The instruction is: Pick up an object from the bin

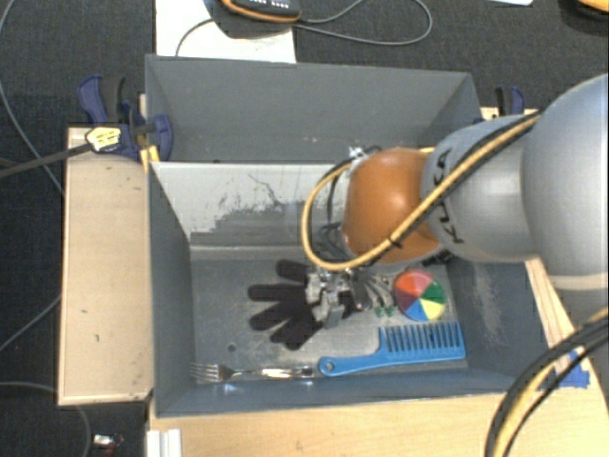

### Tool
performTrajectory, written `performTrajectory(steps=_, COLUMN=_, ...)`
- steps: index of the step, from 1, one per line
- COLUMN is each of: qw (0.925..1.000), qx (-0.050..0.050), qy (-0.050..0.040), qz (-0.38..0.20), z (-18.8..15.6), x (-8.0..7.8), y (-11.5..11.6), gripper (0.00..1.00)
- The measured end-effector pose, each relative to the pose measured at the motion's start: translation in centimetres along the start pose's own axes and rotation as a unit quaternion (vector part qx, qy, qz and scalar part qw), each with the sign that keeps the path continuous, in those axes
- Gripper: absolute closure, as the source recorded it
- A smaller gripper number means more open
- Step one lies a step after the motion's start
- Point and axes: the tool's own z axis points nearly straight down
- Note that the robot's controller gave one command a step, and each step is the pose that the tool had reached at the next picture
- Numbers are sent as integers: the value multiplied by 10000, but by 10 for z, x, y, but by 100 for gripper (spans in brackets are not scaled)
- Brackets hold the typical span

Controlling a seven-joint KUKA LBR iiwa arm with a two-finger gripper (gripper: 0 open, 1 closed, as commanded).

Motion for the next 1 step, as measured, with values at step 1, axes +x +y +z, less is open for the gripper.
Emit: performTrajectory(steps=1, qw=9978, qx=-1, qy=-19, qz=-666, z=1, x=-2, y=5, gripper=100)
